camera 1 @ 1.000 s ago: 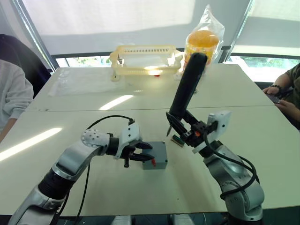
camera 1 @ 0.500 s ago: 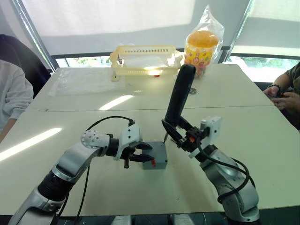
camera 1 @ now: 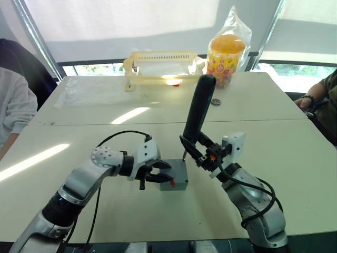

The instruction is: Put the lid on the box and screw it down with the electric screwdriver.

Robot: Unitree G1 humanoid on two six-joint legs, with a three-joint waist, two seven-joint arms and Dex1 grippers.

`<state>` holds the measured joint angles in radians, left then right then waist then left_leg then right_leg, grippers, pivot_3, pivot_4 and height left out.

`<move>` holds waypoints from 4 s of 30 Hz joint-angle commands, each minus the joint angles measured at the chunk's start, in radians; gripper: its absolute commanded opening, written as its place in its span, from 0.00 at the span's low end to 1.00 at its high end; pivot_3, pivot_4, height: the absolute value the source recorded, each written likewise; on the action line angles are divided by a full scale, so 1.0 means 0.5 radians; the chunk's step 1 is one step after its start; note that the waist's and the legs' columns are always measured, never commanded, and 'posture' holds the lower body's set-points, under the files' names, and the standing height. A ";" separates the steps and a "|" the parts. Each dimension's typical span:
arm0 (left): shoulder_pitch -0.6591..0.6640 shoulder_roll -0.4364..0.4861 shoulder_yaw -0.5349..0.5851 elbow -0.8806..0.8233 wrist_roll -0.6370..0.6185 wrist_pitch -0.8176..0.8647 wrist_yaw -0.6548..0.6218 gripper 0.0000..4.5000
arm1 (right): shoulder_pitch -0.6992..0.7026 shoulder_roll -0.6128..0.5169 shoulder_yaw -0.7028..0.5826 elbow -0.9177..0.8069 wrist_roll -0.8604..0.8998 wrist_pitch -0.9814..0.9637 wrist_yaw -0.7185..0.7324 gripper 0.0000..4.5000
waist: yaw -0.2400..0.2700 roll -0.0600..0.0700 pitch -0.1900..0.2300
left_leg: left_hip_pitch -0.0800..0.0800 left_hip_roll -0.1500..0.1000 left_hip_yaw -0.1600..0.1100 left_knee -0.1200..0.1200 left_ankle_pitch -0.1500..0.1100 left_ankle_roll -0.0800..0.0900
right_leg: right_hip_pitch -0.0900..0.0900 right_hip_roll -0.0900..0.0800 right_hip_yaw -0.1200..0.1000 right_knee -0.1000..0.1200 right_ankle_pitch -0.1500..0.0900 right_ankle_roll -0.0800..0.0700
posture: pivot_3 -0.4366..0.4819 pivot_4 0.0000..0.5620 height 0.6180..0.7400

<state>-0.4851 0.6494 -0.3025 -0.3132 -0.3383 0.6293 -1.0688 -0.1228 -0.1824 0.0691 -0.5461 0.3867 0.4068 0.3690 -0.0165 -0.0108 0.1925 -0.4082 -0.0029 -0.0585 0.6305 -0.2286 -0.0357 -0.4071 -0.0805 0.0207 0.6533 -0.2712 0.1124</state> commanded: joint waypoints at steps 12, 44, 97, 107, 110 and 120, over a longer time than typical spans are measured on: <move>0.021 0.015 -0.047 -0.020 0.017 0.035 -0.003 0.40 | -0.067 -0.037 -0.054 -0.124 0.086 -0.038 0.004 0.39 | 0.000 0.000 0.000 | 0.000 0.000 0.000 0.000 0.000 0.000 | 0.000 0.000 0.000 0.000 0.000 0.000 | 0.48 0.27 1.00; 0.034 0.019 -0.041 -0.015 0.028 0.050 0.015 0.40 | -0.059 -0.019 -0.005 -0.093 0.071 -0.055 -0.013 0.39 | 0.000 0.000 0.000 | 0.000 0.000 0.000 0.000 0.000 0.000 | 0.000 0.000 0.000 0.000 0.000 0.000 | 0.48 0.27 1.00; 0.070 0.042 -0.065 -0.004 0.082 0.016 0.006 0.40 | 0.104 -0.186 0.186 0.300 -0.308 -0.478 0.231 0.39 | 0.001 -0.004 -0.014 | 0.032 0.001 0.000 -0.006 -0.001 0.001 | 0.035 0.000 -0.001 -0.009 -0.005 -0.007 | 0.48 0.27 1.00; 0.075 0.038 -0.074 0.025 0.098 -0.026 0.001 0.40 | 0.118 -0.202 0.204 0.299 -0.323 -0.454 0.242 0.39 | 0.003 -0.006 -0.018 | 0.032 0.001 -0.001 -0.006 -0.001 0.001 | 0.035 0.000 -0.001 -0.009 -0.005 -0.008 | 0.48 0.27 1.00; 0.076 0.035 -0.081 0.028 0.105 -0.033 0.003 0.40 | 0.110 -0.229 0.189 0.303 -0.330 -0.456 0.251 0.39 | 0.005 -0.006 -0.019 | 0.032 0.001 -0.001 -0.006 -0.001 0.001 | 0.035 -0.001 -0.001 -0.009 -0.005 -0.008 | 0.48 0.27 1.00; 0.053 0.007 -0.099 0.052 0.122 -0.039 0.021 0.40 | 0.114 -0.251 0.168 0.291 -0.278 -0.365 0.244 0.39 | 0.010 -0.009 -0.029 | 0.032 0.001 -0.001 -0.006 -0.001 0.001 | 0.037 -0.001 -0.002 -0.012 -0.006 -0.009 | 0.48 0.27 1.00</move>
<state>-0.4675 0.6487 -0.3277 -0.3070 -0.2967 0.5992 -1.0624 -0.0968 -0.2949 0.1431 -0.4303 0.2496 0.1671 0.4885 -0.0116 -0.0153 0.1778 -0.3921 -0.0025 -0.0591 0.6277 -0.2291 -0.0354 -0.3888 -0.0810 0.0199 0.6470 -0.2740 0.1080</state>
